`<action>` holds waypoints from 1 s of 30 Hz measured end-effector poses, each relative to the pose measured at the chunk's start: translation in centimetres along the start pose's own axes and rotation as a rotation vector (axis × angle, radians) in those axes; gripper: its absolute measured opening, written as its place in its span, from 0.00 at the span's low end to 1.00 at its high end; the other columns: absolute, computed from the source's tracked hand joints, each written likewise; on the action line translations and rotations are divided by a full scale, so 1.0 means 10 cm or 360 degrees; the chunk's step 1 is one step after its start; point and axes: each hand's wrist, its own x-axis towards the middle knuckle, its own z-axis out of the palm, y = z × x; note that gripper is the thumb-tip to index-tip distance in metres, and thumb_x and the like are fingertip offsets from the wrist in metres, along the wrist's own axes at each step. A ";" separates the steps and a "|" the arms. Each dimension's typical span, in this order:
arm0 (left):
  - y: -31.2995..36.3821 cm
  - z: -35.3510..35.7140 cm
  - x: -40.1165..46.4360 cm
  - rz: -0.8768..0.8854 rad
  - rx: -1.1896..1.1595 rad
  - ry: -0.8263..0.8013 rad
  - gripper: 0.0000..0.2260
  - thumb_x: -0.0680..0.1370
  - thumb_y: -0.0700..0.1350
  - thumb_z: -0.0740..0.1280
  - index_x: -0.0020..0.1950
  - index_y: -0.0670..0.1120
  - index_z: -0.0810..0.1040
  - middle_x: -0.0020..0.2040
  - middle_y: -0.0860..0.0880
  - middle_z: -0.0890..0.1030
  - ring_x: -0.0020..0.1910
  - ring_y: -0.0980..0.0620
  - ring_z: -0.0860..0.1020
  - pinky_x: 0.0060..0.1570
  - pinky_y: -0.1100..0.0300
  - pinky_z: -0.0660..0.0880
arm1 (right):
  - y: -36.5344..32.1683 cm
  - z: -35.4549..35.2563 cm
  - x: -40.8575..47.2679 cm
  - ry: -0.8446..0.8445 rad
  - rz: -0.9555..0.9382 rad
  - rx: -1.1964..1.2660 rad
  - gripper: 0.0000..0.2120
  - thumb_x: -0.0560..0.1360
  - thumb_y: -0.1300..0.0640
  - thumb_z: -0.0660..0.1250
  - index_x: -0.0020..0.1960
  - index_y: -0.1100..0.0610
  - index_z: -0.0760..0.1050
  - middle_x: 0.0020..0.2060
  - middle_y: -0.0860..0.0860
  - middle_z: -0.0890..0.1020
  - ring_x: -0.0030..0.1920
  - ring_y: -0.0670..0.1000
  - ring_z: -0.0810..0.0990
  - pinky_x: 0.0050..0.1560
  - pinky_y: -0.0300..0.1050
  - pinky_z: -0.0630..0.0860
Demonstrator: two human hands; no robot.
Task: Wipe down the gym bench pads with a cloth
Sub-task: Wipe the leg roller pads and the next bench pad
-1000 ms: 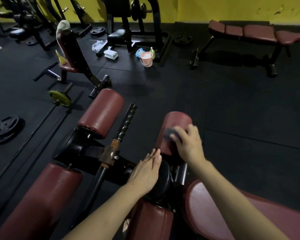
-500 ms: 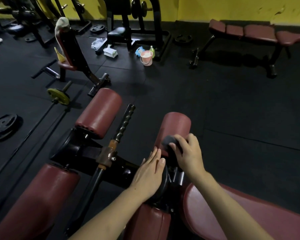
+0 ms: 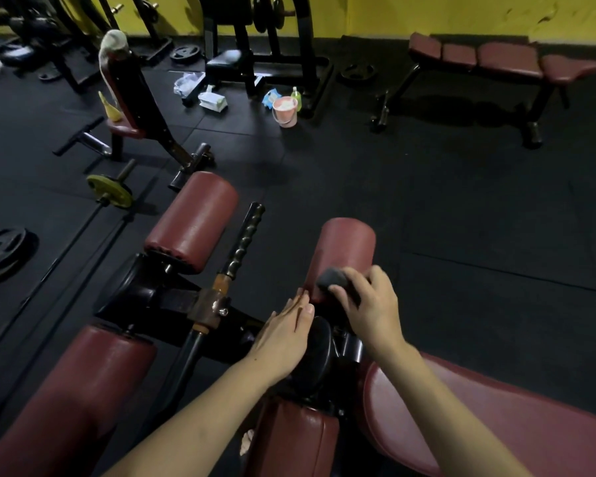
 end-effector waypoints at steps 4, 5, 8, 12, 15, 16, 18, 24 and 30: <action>0.00 0.06 -0.04 0.0080 0.0020 0.0136 0.24 0.87 0.55 0.46 0.84 0.52 0.53 0.84 0.57 0.52 0.81 0.62 0.48 0.81 0.57 0.43 | 0.23 0.06 0.34 0.0024 -0.0174 -0.0080 0.19 0.81 0.41 0.66 0.60 0.55 0.81 0.42 0.54 0.71 0.42 0.57 0.72 0.38 0.53 0.74; 0.01 0.09 -0.05 0.0122 0.0026 0.0191 0.24 0.87 0.54 0.46 0.84 0.52 0.53 0.83 0.58 0.51 0.81 0.64 0.47 0.81 0.57 0.43 | 0.30 0.10 0.56 0.0083 -0.0120 -0.0106 0.19 0.81 0.41 0.66 0.61 0.55 0.81 0.43 0.55 0.71 0.43 0.58 0.73 0.39 0.54 0.75; 0.12 0.20 -0.11 0.0215 -0.0004 0.0206 0.24 0.87 0.54 0.47 0.84 0.54 0.52 0.82 0.62 0.49 0.80 0.66 0.46 0.81 0.58 0.44 | 0.41 0.13 1.11 0.0163 0.0252 -0.0087 0.20 0.81 0.41 0.65 0.64 0.54 0.79 0.47 0.54 0.74 0.48 0.56 0.75 0.45 0.57 0.79; 0.18 0.19 -0.09 0.0159 -0.0060 0.0168 0.23 0.87 0.55 0.46 0.84 0.55 0.53 0.82 0.63 0.48 0.81 0.64 0.49 0.81 0.59 0.47 | 0.31 0.09 0.89 0.0140 0.0269 -0.0012 0.18 0.80 0.43 0.69 0.63 0.53 0.79 0.45 0.54 0.73 0.45 0.54 0.74 0.44 0.55 0.78; 0.18 0.15 -0.09 0.0146 -0.0160 0.0167 0.23 0.88 0.52 0.47 0.84 0.54 0.54 0.82 0.63 0.50 0.78 0.68 0.49 0.80 0.63 0.46 | 0.15 0.02 0.22 0.0113 0.0221 0.0070 0.18 0.79 0.43 0.69 0.62 0.53 0.80 0.43 0.51 0.70 0.42 0.53 0.73 0.41 0.51 0.76; 0.18 0.16 -0.08 0.0150 -0.0169 0.0167 0.22 0.88 0.52 0.47 0.83 0.54 0.55 0.81 0.63 0.50 0.78 0.68 0.49 0.80 0.63 0.46 | 0.08 -0.01 0.01 0.0092 0.0185 0.0102 0.18 0.79 0.43 0.69 0.63 0.53 0.81 0.42 0.50 0.69 0.42 0.51 0.72 0.41 0.48 0.74; 0.16 0.17 -0.07 0.0136 -0.0166 0.0153 0.22 0.88 0.51 0.46 0.83 0.54 0.54 0.79 0.66 0.47 0.78 0.69 0.47 0.79 0.64 0.43 | 0.04 -0.06 -0.19 0.0022 0.0070 0.0130 0.17 0.80 0.43 0.68 0.63 0.53 0.81 0.42 0.50 0.69 0.41 0.50 0.71 0.40 0.45 0.72; 0.13 0.19 -0.06 0.0148 -0.0103 0.0126 0.22 0.88 0.51 0.45 0.83 0.56 0.51 0.81 0.66 0.46 0.78 0.70 0.48 0.78 0.64 0.41 | 0.54 0.09 1.02 0.0137 0.0187 -0.0053 0.20 0.80 0.41 0.65 0.61 0.54 0.82 0.45 0.56 0.75 0.46 0.60 0.77 0.44 0.50 0.74; -0.06 0.14 0.06 -0.0064 -0.0356 0.0113 0.23 0.87 0.54 0.47 0.83 0.60 0.53 0.82 0.65 0.50 0.83 0.51 0.48 0.82 0.51 0.46 | 0.17 0.13 0.92 0.0023 0.0035 -0.0127 0.18 0.79 0.43 0.69 0.60 0.54 0.83 0.46 0.58 0.78 0.47 0.62 0.77 0.48 0.53 0.75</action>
